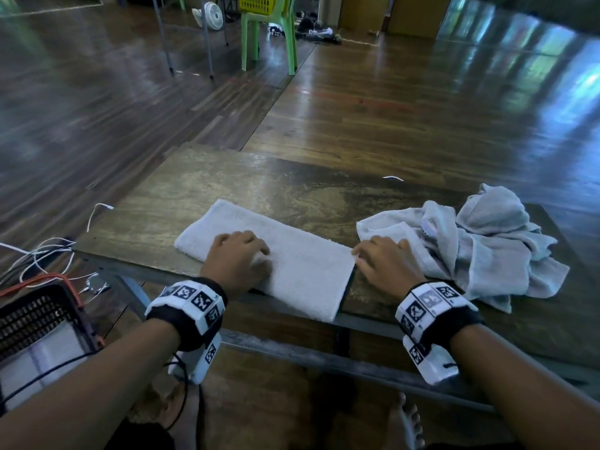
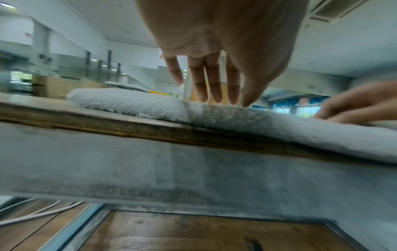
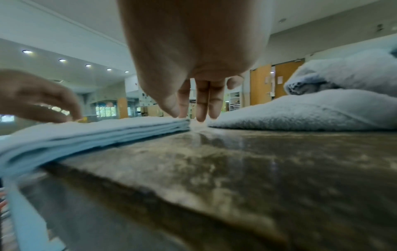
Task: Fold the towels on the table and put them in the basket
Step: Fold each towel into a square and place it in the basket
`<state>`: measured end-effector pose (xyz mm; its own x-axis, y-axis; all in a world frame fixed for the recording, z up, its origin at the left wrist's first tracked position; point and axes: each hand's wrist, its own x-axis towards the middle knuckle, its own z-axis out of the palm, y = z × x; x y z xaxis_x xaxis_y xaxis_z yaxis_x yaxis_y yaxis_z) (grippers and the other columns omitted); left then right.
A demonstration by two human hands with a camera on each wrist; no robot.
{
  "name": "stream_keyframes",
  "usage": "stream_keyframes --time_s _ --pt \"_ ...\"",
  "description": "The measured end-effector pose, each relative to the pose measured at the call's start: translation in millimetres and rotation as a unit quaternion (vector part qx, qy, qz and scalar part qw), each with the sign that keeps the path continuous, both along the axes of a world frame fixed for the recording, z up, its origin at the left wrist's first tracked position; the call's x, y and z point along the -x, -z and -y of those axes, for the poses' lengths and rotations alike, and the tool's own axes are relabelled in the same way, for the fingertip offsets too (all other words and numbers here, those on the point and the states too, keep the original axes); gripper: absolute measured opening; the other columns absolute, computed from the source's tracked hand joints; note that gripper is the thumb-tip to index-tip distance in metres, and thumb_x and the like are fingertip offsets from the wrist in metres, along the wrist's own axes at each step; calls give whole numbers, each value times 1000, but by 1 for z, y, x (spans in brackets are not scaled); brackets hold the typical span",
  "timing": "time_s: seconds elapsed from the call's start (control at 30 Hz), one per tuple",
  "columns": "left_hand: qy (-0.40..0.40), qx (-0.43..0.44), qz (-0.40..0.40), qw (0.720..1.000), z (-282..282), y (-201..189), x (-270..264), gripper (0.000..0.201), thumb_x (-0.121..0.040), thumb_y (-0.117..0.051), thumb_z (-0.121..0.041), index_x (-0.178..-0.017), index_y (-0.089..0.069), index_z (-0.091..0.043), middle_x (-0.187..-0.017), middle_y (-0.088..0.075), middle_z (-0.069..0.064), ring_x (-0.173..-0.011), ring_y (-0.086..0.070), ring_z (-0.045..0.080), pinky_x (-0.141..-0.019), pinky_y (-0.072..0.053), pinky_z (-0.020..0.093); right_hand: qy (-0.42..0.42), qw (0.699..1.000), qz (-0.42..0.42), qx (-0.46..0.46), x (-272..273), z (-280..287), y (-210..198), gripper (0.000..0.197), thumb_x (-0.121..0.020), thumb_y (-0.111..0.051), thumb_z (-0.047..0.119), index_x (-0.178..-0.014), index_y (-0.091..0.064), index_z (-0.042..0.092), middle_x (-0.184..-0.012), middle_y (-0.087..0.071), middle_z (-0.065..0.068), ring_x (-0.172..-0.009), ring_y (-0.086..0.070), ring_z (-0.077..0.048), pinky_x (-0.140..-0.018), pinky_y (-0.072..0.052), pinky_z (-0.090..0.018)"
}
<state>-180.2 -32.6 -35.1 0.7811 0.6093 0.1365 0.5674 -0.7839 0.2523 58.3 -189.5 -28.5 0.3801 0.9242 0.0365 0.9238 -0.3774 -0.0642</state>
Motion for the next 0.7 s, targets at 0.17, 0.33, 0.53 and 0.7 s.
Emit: stream_keyframes --time_s 0.17,0.33,0.53,0.7 --pt "196 -44 -16 979 45 17 -1 39 -77 -43 -53 -100 -64 -29 -98 -63 -9 -89 -60 14 -85 -41 32 31 998 -26 38 -4 -17 0 34 -96 -38 37 -116 -61 24 -122 -57 -2 -115 -49 -23 -97 -28 -44" --pt "225 -92 21 970 62 24 -17 42 -73 -57 -53 -105 -60 -26 -96 -62 -5 -87 -61 16 -82 -49 34 43 996 -16 73 -2 -29 1 32 -96 -39 31 -110 -67 22 -121 -56 -5 -114 -48 -25 -99 -27 -46" --pt "202 -115 13 973 73 26 -26 48 -58 -79 -46 -97 -60 -25 -91 -62 -4 -82 -61 17 -77 -51 34 61 995 -45 60 -4 -32 4 24 -93 -46 33 -99 -65 22 -113 -61 -2 -110 -51 -24 -99 -27 -46" --pt "198 -141 85 966 75 23 -29 20 -71 -61 -39 -84 -65 -24 -83 -63 -6 -77 -61 16 -82 -41 33 80 987 -136 -3 -8 -28 -3 6 -86 -55 28 -84 -56 23 -81 -60 7 -85 -54 -17 -91 -34 -38"
